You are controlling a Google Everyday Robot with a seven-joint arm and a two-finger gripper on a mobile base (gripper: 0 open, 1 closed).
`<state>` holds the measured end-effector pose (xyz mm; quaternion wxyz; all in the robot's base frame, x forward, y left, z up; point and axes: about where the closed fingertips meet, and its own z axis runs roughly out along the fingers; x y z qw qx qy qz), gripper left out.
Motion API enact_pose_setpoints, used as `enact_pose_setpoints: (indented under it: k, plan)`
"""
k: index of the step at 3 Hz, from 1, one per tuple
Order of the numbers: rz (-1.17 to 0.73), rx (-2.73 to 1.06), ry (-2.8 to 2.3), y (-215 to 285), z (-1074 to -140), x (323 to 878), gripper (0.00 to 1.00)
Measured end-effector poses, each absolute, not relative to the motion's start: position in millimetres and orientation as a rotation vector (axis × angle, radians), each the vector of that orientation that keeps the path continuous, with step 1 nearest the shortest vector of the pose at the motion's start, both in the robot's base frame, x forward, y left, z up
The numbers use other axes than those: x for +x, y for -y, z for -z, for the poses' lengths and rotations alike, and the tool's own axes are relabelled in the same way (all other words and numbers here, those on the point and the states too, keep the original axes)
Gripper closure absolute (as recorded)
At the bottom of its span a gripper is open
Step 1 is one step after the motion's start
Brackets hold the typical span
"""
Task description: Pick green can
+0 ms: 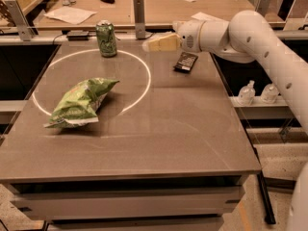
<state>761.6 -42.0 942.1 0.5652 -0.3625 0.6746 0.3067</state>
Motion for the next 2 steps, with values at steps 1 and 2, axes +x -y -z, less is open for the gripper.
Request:
enact_pose_setpoints:
  k: [1, 2]
  plan:
    - [-0.727, -0.889, -1.603, 30, -932, 779, 0.00]
    - [-0.749, -0.913, -1.604, 13, -926, 796, 0.00]
